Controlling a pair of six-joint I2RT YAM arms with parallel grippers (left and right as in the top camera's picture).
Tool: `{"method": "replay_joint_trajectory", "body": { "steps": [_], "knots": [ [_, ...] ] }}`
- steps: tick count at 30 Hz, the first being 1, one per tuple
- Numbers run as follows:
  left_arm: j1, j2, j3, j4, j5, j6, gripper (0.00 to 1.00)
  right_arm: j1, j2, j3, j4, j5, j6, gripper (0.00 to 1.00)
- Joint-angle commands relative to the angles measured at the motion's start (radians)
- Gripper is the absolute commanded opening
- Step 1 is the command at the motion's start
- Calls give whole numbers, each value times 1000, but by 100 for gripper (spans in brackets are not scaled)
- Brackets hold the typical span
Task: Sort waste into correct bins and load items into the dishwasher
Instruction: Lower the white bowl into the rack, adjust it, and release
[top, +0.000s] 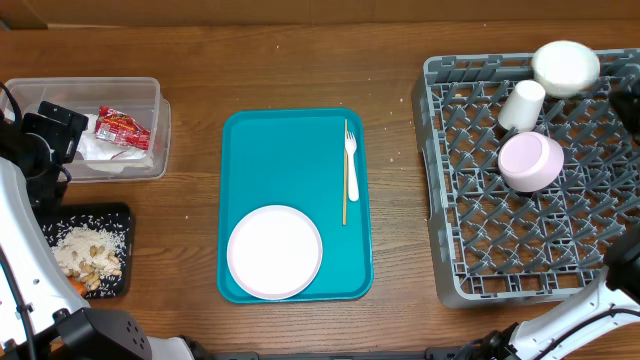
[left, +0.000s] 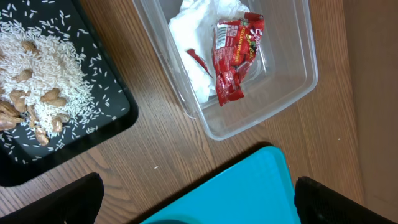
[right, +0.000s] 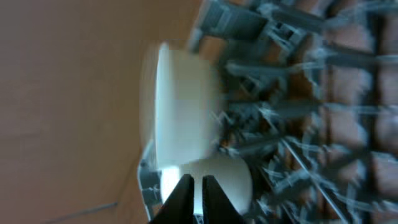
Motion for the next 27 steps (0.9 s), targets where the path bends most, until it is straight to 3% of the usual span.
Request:
{"method": "replay_joint_trajectory", "body": {
  "steps": [1,7,11,17,19,22,27],
  "knots": [
    [-2,-5,10,1,4,23,100,-13,-4,93,-53,111,-3,8],
    [-2,-5,10,1,4,23,100,23,-16,177,-123,155,-57,10],
    [-2,-5,10,1,4,23,100,101,-16,179,-117,217,-61,25],
    [-2,-5,10,1,4,23,100,292,-16,179,-127,670,-113,35],
    [-2,-5,10,1,4,23,100,341,-16,179,-122,790,-111,27],
    [-2,-5,10,1,4,23,100,382,-16,179,-114,933,-71,8],
    [-2,-5,10,1,4,23,100,372,-16,179,-119,974,-48,4]
  ]
}}
